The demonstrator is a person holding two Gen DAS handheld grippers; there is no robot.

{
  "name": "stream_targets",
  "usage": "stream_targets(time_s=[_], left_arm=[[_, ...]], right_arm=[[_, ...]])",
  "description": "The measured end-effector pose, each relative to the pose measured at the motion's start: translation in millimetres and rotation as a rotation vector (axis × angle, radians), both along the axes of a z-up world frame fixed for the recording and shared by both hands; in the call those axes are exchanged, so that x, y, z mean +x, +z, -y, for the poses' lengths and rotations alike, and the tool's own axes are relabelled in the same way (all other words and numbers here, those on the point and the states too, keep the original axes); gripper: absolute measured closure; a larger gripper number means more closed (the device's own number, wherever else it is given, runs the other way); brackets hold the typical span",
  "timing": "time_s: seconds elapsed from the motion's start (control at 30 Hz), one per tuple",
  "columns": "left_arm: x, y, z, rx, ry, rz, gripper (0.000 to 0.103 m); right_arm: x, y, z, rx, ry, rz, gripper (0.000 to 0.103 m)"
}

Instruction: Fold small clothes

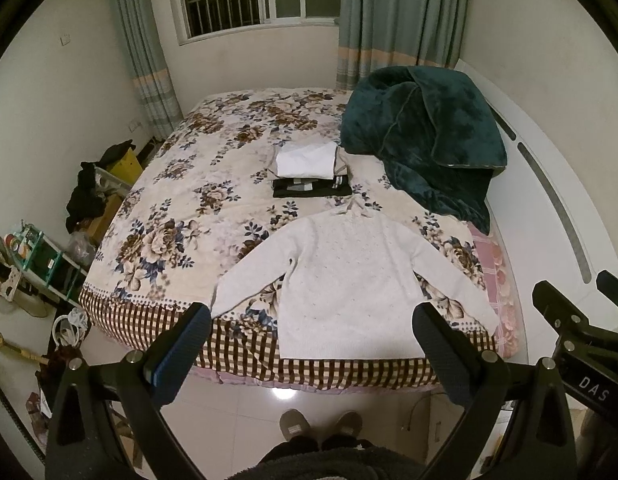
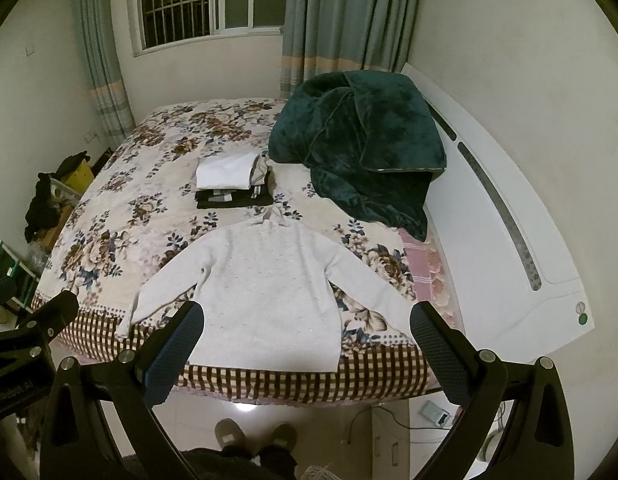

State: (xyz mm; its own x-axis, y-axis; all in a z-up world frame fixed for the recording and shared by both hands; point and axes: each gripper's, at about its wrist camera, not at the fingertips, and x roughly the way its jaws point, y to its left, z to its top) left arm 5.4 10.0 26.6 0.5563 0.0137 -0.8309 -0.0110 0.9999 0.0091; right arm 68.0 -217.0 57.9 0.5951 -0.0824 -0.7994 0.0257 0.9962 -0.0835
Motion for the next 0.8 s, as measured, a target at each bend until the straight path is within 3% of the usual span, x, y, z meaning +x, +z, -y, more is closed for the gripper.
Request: stream_targets(time_s=[0.8], left_arm=[[-10.6, -4.5, -6.7, -0.007, 0.015, 0.021, 0.000]], right_arm=[[4.3, -1.9, -4.6, -0.002, 0.024, 0.012, 0.000]])
